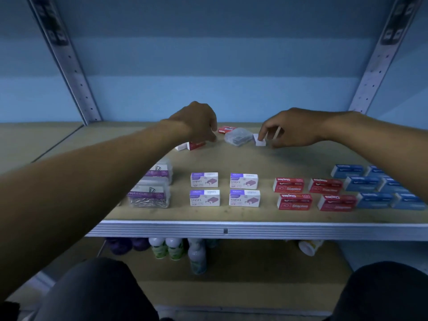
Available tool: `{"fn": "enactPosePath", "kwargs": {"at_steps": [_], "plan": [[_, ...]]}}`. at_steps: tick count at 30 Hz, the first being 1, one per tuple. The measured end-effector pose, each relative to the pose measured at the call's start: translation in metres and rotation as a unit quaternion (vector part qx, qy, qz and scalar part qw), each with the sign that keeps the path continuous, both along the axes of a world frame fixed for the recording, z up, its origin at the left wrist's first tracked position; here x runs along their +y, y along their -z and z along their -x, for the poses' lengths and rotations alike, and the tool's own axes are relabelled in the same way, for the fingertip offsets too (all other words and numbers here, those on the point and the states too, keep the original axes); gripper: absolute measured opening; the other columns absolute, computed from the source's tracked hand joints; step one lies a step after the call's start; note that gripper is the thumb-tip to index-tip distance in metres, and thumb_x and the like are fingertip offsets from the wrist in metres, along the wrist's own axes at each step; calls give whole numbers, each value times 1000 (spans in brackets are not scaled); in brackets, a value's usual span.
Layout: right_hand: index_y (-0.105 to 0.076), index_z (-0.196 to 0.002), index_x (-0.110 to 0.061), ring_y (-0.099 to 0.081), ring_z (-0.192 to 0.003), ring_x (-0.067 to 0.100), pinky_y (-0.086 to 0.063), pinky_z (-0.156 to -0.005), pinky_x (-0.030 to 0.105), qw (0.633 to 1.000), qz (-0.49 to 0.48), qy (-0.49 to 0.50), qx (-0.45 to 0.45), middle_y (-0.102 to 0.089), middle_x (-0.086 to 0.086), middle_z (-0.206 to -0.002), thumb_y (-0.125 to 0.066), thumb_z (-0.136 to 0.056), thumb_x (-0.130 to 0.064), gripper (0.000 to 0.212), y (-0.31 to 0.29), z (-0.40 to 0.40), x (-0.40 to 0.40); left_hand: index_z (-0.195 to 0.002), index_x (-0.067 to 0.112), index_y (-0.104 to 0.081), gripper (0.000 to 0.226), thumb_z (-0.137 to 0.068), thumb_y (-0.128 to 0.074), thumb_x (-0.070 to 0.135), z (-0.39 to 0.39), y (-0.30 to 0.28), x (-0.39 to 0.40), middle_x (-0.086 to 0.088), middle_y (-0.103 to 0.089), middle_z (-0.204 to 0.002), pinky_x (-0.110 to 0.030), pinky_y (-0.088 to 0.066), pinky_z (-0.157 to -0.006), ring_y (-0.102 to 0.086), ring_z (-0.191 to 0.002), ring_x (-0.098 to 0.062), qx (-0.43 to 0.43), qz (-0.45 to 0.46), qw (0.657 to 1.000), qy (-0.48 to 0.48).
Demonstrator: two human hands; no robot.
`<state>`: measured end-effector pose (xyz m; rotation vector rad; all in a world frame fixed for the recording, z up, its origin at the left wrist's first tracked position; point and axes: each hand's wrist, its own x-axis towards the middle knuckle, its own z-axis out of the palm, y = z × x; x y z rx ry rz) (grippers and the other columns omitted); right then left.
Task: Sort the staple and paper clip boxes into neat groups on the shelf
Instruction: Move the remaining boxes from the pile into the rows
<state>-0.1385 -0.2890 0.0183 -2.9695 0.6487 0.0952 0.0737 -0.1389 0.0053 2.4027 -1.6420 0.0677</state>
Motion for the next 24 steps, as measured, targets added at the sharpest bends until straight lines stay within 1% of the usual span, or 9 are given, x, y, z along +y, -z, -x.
{"fn": "enactPosePath", "kwargs": {"at_steps": [3, 6, 10, 12, 16, 18, 21, 22, 24], "plan": [[-63, -112, -46, -61, -97, 9, -50, -93, 36, 1000, 1, -23, 0, -64, -13, -112, -70, -88, -35, 27, 3, -18, -4, -102, 22, -74, 23, -80, -73, 29, -17, 4, 0, 0, -69, -110, -32, -54, -86, -65, -100, -21, 3, -5, 1000, -20], [-59, -118, -46, -60, -103, 14, -50, -94, 38, 999, 4, -34, 1, -61, -9, -120, -73, -87, -35, 35, 10, -34, -12, -101, 19, -74, 23, -80, -73, 29, -31, 8, -4, -2, -69, -109, -36, -55, -88, -66, -98, -23, 3, -8, 999, -35], [-57, -128, -41, -58, -107, 20, -48, -91, 36, 999, 13, -39, -10, -56, -4, -124, -73, -88, -26, 46, 20, -52, -22, -104, 15, -73, 26, -87, -67, 33, -46, 9, -10, -5, -68, -113, -40, -54, -92, -63, -103, -26, -6, -17, 999, -48], [-55, -130, -42, -55, -108, 20, -46, -90, 36, 999, 13, -40, -11, -54, -3, -124, -72, -87, -23, 51, 25, -59, -27, -107, 10, -72, 31, -90, -64, 36, -52, 9, -14, -7, -68, -115, -42, -53, -93, -62, -106, -27, -19, -27, 998, -48], [-50, -132, -47, -51, -113, 19, -45, -96, 40, 999, 10, -38, -14, -50, -4, -124, -73, -82, -25, 59, 32, -71, -39, -112, 8, -70, 41, -90, -64, 42, -63, 11, -23, -8, -68, -117, -41, -53, -94, -62, -107, -27, -15, -40, 997, -57], [-48, -133, -48, -50, -113, 18, -45, -95, 38, 999, 4, -41, -12, -48, -6, -125, -73, -81, -25, 62, 34, -76, -43, -117, 11, -68, 48, -87, -67, 48, -67, 14, -28, -6, -67, -120, -40, -52, -95, -61, -109, -25, 2, -41, 998, -55], [-46, -136, -48, -50, -111, 14, -42, -88, 30, 998, 1, -55, -6, -48, -9, -127, -72, -82, -25, 65, 37, -83, -46, -123, 14, -64, 60, -81, -69, 57, -70, 17, -34, -5, -65, -123, -39, -51, -96, -60, -112, -24, 19, -44, 997, -54], [-46, -137, -48, -50, -110, 14, -41, -87, 29, 998, 0, -59, -5, -48, -9, -126, -71, -82, -25, 65, 38, -85, -46, -123, 14, -64, 62, -81, -69, 58, -70, 17, -35, -5, -64, -123, -39, -51, -96, -60, -111, -24, 23, -48, 997, -55], [-47, -134, -50, -51, -108, 14, -45, -88, 32, 998, -5, -63, -1, -50, -10, -125, -71, -81, -26, 64, 40, -88, -46, -121, 12, -65, 61, -81, -68, 59, -71, 18, -38, -5, -65, -121, -40, -51, -96, -60, -111, -24, 25, -57, 997, -55]]}}
